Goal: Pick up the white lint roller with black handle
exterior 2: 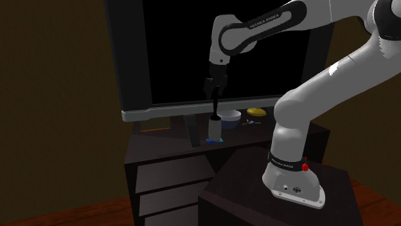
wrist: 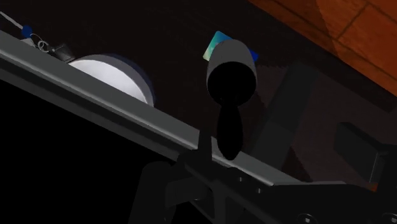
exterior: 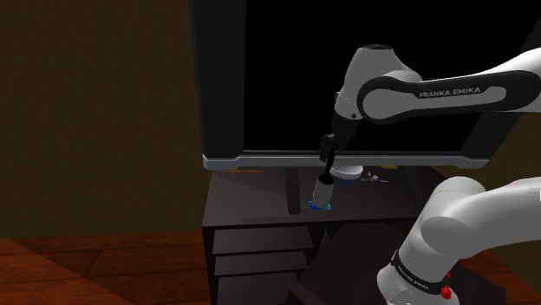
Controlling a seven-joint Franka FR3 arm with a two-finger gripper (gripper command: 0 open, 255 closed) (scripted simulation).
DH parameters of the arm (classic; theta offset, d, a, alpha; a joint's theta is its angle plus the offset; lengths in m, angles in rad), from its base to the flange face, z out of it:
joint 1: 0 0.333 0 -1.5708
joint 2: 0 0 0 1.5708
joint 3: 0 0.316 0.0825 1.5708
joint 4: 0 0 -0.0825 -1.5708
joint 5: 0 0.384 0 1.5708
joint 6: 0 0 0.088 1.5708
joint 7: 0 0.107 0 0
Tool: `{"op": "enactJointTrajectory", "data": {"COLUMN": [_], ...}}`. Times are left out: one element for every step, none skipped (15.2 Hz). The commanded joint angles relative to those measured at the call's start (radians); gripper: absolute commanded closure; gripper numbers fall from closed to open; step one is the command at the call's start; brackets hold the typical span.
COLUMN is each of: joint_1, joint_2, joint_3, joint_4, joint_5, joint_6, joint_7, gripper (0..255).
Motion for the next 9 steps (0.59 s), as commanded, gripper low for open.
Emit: {"op": "enactJointTrajectory", "data": {"joint_1": [-0.011, -0.018, -0.025, -0.034, -0.044, -0.055, -0.063, -0.066, -0.068], "joint_2": [0.014, 0.022, 0.032, 0.043, 0.057, 0.073, 0.086, 0.096, 0.107], "joint_3": [0.012, 0.017, 0.022, 0.028, 0.033, 0.039, 0.044, 0.045, 0.046], "joint_4": [-0.050, -0.078, -0.105, -0.131, -0.155, -0.179, -0.196, -0.204, -0.213], "joint_5": [-0.024, -0.038, -0.052, -0.067, -0.083, -0.100, -0.113, -0.116, -0.119], "joint_6": [0.055, 0.085, 0.117, 0.149, 0.183, 0.218, 0.244, 0.262, 0.281], "joint_7": [0.009, 0.014, 0.019, 0.025, 0.032, 0.039, 0.045, 0.049, 0.053], "gripper": [0, 0, 0, 0, 0, 0, 0, 0, 0]}}
